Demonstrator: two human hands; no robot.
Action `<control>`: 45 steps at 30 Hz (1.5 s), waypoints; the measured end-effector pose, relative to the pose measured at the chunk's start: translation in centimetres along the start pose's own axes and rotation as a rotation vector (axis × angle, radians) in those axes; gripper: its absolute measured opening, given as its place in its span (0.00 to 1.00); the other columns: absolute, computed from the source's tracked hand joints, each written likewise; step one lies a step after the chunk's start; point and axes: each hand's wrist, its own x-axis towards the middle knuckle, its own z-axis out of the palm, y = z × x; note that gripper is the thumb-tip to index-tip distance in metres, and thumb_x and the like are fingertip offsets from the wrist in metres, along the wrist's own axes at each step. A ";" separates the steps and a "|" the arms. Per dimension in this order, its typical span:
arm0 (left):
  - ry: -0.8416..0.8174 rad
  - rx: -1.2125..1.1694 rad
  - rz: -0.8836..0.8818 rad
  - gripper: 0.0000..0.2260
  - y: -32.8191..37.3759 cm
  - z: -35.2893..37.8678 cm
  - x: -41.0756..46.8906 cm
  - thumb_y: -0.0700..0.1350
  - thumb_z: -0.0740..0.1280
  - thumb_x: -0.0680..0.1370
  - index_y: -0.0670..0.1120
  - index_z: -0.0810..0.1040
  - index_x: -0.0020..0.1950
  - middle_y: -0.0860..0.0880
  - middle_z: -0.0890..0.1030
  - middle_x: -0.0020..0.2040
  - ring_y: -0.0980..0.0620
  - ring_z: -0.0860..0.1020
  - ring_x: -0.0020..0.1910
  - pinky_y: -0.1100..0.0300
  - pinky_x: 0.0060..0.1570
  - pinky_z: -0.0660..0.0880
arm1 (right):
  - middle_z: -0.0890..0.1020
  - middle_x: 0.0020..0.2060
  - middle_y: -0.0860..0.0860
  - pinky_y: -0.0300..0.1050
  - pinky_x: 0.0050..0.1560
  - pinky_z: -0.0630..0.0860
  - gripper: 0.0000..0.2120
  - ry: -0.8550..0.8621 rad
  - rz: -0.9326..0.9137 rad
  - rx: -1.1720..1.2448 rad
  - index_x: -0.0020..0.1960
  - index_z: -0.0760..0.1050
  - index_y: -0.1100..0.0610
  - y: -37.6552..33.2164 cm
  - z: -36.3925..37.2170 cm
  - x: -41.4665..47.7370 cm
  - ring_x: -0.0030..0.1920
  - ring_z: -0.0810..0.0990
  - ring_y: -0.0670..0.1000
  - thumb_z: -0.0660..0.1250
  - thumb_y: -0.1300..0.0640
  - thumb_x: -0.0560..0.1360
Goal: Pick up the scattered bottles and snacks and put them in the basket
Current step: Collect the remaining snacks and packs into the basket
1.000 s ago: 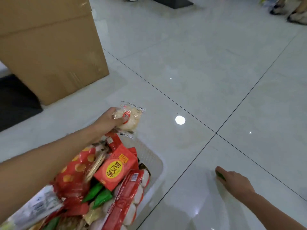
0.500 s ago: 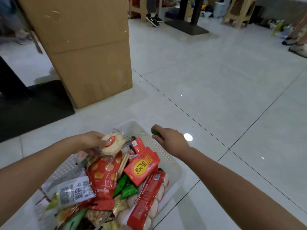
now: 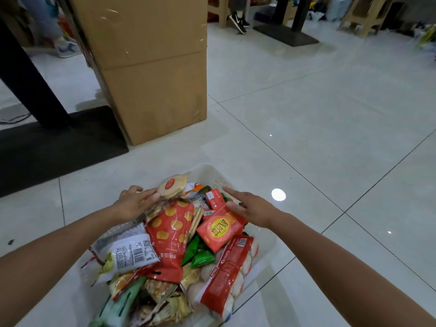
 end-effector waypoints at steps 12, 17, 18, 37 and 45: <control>0.121 0.034 0.050 0.26 1.8 -0.7 0.3 0.71 0.57 0.71 0.55 0.82 0.54 0.47 0.79 0.59 0.47 0.74 0.58 0.48 0.56 0.74 | 0.69 0.69 0.55 0.59 0.53 0.77 0.22 -0.136 0.320 0.385 0.74 0.57 0.45 1.1 -0.7 -2.0 0.65 0.72 0.58 0.47 0.43 0.81; 0.174 0.269 0.144 0.21 4.4 -0.9 0.8 0.61 0.64 0.75 0.50 0.77 0.62 0.54 0.58 0.77 0.50 0.64 0.71 0.53 0.58 0.71 | 0.75 0.55 0.52 0.50 0.48 0.77 0.22 -0.102 0.334 0.369 0.73 0.61 0.49 2.1 -0.6 -2.4 0.52 0.77 0.53 0.48 0.44 0.81; 0.144 0.303 0.168 0.23 4.7 -0.6 1.1 0.59 0.64 0.75 0.48 0.74 0.65 0.54 0.57 0.77 0.50 0.67 0.69 0.55 0.56 0.71 | 0.75 0.54 0.52 0.48 0.46 0.77 0.22 -0.099 0.333 0.377 0.73 0.61 0.49 2.2 -0.6 -2.4 0.52 0.77 0.53 0.48 0.44 0.81; 0.093 -0.263 0.274 0.19 6.0 2.2 0.7 0.44 0.59 0.81 0.56 0.66 0.71 0.49 0.74 0.59 0.50 0.73 0.58 0.56 0.55 0.70 | 0.81 0.45 0.57 0.45 0.39 0.78 0.26 -0.046 0.388 0.450 0.76 0.50 0.56 3.3 -0.4 -2.2 0.39 0.80 0.53 0.55 0.54 0.81; 0.090 0.033 0.317 0.42 5.0 4.9 0.8 0.77 0.38 0.67 0.58 0.47 0.77 0.51 0.51 0.77 0.49 0.51 0.76 0.51 0.73 0.53 | 0.76 0.54 0.60 0.55 0.47 0.81 0.20 -0.183 0.690 0.204 0.59 0.68 0.63 4.1 0.4 -4.2 0.50 0.82 0.62 0.55 0.47 0.80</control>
